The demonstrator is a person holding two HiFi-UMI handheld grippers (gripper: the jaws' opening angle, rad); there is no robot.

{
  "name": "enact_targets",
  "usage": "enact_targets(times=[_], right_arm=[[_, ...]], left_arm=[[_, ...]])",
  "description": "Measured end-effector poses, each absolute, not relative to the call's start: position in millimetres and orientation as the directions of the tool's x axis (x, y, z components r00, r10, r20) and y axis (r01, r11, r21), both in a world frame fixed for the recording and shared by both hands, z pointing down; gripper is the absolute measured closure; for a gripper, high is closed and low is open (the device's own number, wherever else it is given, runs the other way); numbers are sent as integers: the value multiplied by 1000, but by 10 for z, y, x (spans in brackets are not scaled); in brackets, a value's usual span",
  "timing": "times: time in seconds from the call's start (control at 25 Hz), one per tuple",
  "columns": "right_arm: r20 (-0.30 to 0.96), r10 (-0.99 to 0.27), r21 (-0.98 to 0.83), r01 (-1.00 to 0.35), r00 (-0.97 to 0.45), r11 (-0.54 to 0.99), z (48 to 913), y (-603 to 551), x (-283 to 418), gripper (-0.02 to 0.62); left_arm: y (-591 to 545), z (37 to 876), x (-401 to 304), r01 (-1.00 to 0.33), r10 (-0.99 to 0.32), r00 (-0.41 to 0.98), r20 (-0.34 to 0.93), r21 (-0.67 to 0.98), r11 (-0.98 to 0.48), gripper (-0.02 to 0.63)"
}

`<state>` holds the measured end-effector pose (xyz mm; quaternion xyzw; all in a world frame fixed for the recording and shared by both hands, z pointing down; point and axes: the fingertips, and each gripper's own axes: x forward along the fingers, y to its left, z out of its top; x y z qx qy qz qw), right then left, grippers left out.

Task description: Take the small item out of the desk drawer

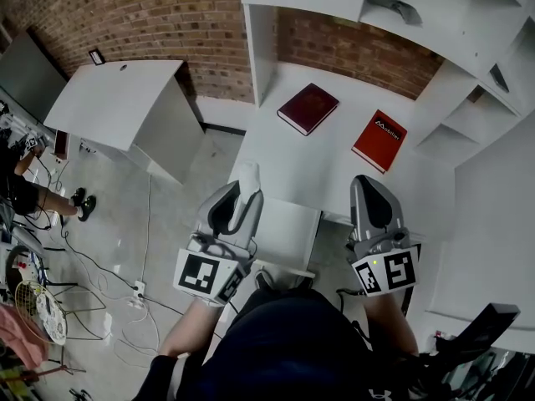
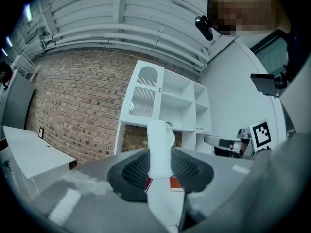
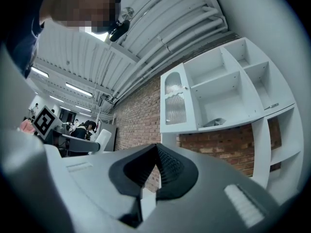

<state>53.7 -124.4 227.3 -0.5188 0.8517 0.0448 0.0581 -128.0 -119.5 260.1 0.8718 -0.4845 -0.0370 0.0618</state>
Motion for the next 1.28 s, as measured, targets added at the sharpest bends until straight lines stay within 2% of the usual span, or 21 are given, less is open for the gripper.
enact_targets(times=[1.28], right_arm=[[-118,-886,-26,-890,-449,455,2410,-1407,624,594]], left_arm=[[-1317,2745,-1263,-847,-854,520,30,145,-511,466]])
